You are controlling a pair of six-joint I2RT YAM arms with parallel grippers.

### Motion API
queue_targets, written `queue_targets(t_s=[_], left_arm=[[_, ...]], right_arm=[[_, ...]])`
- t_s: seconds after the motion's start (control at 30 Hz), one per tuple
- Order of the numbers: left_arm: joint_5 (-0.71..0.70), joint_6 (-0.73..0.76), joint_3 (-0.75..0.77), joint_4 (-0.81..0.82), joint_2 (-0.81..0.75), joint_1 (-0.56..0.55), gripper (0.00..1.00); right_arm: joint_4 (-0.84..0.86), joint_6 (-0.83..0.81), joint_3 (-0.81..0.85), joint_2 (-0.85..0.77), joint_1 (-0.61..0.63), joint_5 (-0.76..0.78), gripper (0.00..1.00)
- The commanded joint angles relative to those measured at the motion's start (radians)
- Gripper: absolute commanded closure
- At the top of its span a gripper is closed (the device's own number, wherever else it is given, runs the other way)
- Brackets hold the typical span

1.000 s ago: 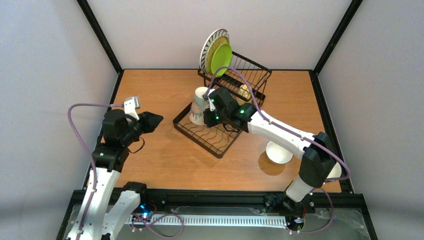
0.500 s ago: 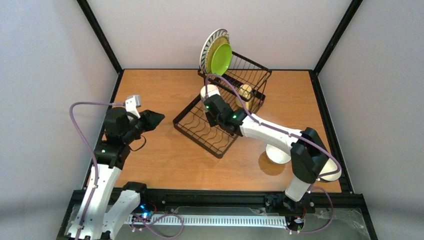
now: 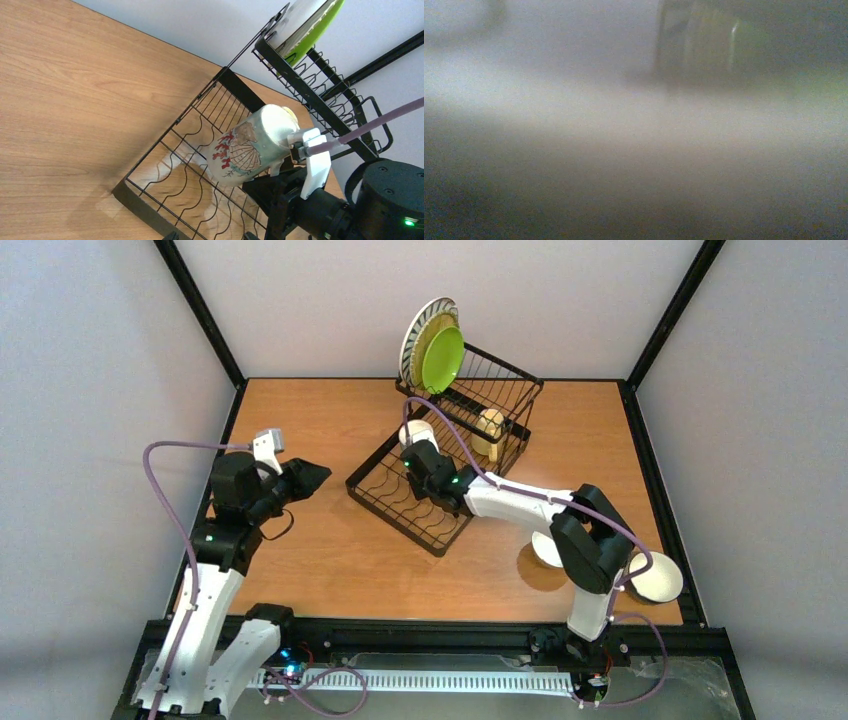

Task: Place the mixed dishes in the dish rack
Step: Turn the cup upside down over the dish rack.

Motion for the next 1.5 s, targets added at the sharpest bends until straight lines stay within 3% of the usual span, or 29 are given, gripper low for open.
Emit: queue_targets(t_s=[0.0, 0.7, 0.77, 0.87, 1.0, 1.47], left_arm=[[0.023, -0.011, -0.005, 0.020, 0.003, -0.005, 0.28], [0.028, 0.001, -0.014, 0.013, 0.033, -0.005, 0.27], [0.028, 0.001, -0.014, 0.012, 0.033, -0.005, 0.27], [0.027, 0.004, -0.010, 0.002, 0.032, -0.005, 0.27], [0.023, 0.006, -0.007, -0.003, 0.028, -0.005, 0.27], [0.043, -0.001, -0.039, 0.017, 0.027, -0.005, 0.27]], right_arm=[[0.155, 0.033, 0.017, 0.018, 0.005, 0.041, 0.98], [0.185, 0.108, 0.071, 0.171, -0.058, -0.042, 0.96], [0.170, 0.116, 0.087, 0.191, -0.059, -0.041, 0.84], [0.157, 0.125, 0.095, 0.204, -0.059, -0.029, 0.46], [0.131, 0.132, 0.106, 0.203, -0.061, 0.004, 0.23], [0.068, 0.127, 0.076, 0.075, -0.059, 0.086, 0.16]])
